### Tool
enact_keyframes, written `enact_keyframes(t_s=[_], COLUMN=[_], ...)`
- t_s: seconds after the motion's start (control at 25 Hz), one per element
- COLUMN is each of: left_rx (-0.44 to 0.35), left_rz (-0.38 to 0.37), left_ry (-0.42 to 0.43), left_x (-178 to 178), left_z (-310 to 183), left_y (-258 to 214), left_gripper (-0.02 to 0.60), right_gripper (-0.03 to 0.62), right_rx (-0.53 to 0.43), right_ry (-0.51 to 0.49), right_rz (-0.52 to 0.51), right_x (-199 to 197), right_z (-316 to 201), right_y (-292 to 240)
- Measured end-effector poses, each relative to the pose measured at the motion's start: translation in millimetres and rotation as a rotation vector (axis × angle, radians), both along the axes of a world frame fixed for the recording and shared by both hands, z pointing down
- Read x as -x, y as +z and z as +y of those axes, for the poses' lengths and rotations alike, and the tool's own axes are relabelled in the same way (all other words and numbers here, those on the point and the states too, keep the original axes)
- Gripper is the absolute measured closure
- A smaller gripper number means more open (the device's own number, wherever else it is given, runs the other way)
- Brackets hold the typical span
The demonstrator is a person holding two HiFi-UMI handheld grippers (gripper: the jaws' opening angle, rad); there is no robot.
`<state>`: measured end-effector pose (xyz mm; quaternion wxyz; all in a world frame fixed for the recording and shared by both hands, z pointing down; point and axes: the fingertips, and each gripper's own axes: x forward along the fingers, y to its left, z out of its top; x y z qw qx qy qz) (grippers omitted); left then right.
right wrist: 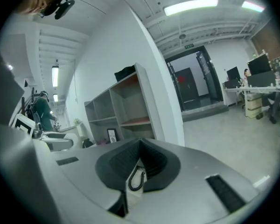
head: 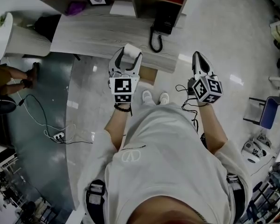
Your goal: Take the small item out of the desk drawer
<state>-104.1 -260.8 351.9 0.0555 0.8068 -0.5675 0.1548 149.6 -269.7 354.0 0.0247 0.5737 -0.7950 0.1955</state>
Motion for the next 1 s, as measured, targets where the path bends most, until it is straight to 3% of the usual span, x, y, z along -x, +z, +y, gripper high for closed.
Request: enact_keyframes(t_s=[0.2, 0.48, 0.72, 1.0], left_rx=[-0.081, -0.237, -0.304, -0.365], left_rz=[0.015, 0.032, 0.057, 0.081], left_ry=[-0.022, -0.062, -0.111, -0.087], left_x=[6, 29, 52, 60], left_z=[-5, -1, 9, 13], left_y=[-40, -102, -126, -143], left_gripper=[0.314, 0.314, 0.314, 0.314], right_gripper=[0.592, 0.592, 0.592, 0.592], right_rx=[-0.067, -0.172, -0.211, -0.239], right_ry=[0.094, 0.137, 0.15, 0.172], right_rz=[-0.042, 0.016, 0.083, 0.081], right_x=[-35, -70, -84, -98], right_z=[-3, 1, 12, 16], right_y=[-40, -90, -111, -125])
